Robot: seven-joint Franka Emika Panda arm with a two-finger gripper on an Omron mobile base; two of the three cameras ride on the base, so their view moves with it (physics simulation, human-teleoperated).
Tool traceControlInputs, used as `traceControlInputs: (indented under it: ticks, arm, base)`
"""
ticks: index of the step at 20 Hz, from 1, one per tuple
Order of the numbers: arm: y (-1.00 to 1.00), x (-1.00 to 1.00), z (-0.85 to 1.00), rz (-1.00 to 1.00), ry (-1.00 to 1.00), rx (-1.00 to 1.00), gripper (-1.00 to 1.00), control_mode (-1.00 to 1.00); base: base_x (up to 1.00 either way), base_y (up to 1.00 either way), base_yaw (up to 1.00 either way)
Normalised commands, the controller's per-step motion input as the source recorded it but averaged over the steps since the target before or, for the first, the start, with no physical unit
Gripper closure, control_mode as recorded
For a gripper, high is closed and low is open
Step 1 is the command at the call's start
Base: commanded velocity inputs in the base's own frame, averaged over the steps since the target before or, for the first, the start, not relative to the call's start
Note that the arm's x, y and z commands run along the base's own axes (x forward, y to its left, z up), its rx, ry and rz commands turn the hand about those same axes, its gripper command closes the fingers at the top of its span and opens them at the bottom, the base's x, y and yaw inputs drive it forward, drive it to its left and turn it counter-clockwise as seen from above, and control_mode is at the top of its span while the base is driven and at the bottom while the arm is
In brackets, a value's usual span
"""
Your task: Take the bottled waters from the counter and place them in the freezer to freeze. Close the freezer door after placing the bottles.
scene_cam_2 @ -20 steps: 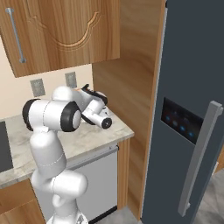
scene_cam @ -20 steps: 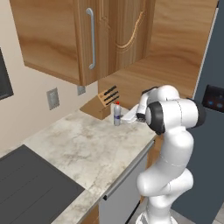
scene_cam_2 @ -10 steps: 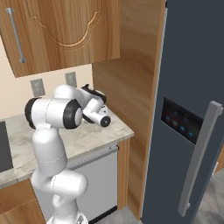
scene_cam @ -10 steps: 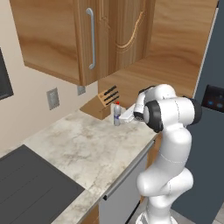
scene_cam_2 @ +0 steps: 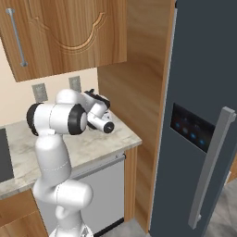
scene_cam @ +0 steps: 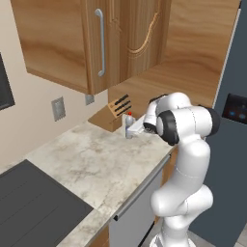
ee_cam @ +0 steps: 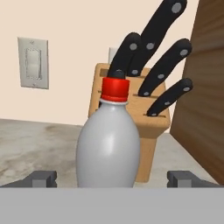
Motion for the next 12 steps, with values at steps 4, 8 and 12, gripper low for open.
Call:
traceControlInputs:
  ticks: [4, 8, 12]
  arm:
    - [0.03, 0.07, -0.03, 0.0, 0.0, 0.0, -1.0, -1.0]
    - [0.03, 0.03, -0.03, 0.0, 0.0, 0.0, -1.0, -1.0]
    - [0.06, 0.0, -0.03, 0.0, 0.0, 0.0, -1.0, -1.0]
  base:
    - [0.0, 0.0, 0.0]
    - [0.0, 0.0, 0.0]
    - [0.0, 0.0, 0.0]
